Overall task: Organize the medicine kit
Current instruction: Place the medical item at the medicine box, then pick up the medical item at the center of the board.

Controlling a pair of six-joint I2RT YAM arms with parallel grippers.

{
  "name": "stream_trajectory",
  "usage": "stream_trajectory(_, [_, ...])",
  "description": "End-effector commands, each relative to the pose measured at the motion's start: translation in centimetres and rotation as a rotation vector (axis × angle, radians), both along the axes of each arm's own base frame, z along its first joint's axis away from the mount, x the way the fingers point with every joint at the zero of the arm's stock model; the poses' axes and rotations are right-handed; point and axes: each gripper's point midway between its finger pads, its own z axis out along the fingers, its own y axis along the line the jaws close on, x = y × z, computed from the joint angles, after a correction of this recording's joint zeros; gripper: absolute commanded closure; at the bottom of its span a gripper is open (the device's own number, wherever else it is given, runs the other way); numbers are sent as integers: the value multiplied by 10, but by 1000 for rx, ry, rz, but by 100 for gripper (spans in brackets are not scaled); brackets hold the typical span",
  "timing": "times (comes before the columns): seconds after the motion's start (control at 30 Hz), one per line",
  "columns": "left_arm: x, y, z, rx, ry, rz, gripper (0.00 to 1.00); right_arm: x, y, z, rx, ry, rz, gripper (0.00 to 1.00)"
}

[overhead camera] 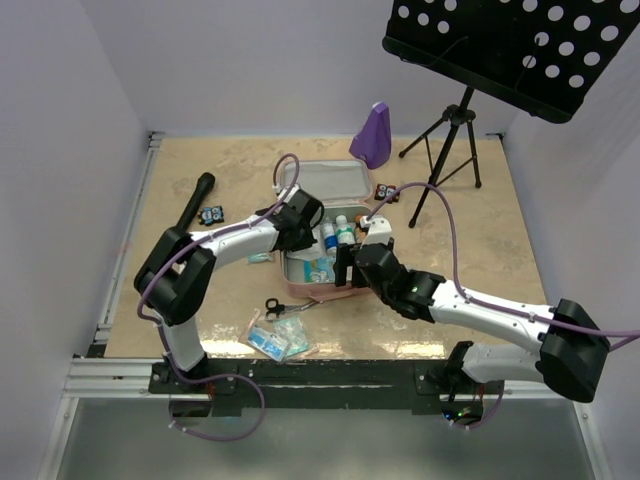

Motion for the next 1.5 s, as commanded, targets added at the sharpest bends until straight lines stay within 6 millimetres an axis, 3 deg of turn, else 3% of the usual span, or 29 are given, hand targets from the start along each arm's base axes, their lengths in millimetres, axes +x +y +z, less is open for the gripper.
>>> stream_trajectory(0.0, [16,-11,7,-44,-42,-18,100,1,3,3,40,3,-10,16])
stream_trajectory(0.13, [24,-21,11,-65,-48,-35,100,0,4,8,47,-4,-5,16])
stream_trajectory(0.3, [26,-21,48,-100,-112,-41,94,2,6,24,74,-21,0,16])
stream_trajectory(0.4, [22,-10,86,-110,-186,-35,80,2,8,35,89,-35,7,15])
stream_trajectory(0.5, [15,12,123,-116,-263,-13,57,3,9,44,99,-46,10,15])
stream_trajectory(0.63, [6,63,148,-82,-322,82,27,4,8,52,109,-62,11,15])
stream_trajectory(0.7, [4,98,136,-53,-293,152,16,3,8,55,114,-70,13,15])
stream_trajectory(0.77, [3,128,117,-38,-238,201,13,3,7,57,116,-74,13,15])
stream_trajectory(0.87, [2,149,91,-1,-191,213,14,4,7,60,115,-79,12,15])
stream_trajectory(1.13, [7,144,34,85,-81,95,11,2,3,62,116,-85,9,14])
stream_trajectory(1.2, [7,140,28,74,-80,75,1,1,3,61,120,-81,7,14])
stream_trajectory(1.47, [2,136,-1,89,-14,50,0,2,6,57,121,-73,16,14])
